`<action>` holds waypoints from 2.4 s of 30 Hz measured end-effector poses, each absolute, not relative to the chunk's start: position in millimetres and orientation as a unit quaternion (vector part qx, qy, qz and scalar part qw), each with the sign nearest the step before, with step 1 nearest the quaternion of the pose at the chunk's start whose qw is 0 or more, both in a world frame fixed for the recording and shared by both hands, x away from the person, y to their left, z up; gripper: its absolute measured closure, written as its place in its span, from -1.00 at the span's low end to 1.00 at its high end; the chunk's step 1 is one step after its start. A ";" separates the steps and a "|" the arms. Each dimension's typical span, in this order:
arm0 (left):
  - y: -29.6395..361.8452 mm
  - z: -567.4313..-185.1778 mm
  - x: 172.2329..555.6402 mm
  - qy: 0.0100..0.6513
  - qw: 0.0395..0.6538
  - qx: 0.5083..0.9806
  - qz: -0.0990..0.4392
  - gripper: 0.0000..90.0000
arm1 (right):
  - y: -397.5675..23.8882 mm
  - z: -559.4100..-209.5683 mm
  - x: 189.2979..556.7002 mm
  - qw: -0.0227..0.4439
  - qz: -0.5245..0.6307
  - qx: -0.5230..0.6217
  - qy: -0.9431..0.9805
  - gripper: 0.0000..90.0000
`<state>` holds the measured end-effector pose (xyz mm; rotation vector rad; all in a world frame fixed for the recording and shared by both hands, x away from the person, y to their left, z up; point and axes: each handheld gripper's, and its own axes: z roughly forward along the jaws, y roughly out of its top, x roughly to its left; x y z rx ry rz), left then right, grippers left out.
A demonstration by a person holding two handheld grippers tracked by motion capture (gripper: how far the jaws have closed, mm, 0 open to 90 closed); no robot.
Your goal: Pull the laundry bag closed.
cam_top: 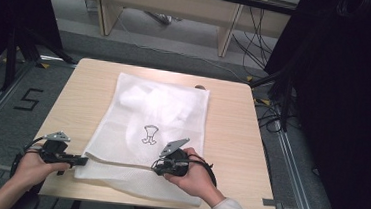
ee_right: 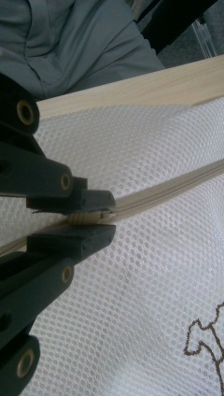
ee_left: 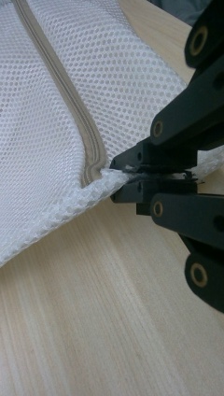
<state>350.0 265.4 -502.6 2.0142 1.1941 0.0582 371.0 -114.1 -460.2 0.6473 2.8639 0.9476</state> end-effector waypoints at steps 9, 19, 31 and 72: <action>265.1 -502.7 349.8 0.471 0.391 0.790 0.024 0.90 | -118.8 -459.6 369.3 0.025 0.308 0.223 0.925 0.84; 265.4 -502.5 350.0 0.470 0.389 0.792 0.024 0.90 | -125.4 -459.8 367.2 0.024 0.308 0.232 0.922 0.84; 265.4 -502.6 349.9 0.470 0.389 0.792 0.024 0.90 | -132.5 -459.2 366.8 0.023 0.303 0.232 0.924 0.84; 265.3 -502.4 349.7 0.471 0.389 0.791 0.024 0.90 | -159.3 -458.9 364.0 0.020 0.306 0.246 0.919 0.84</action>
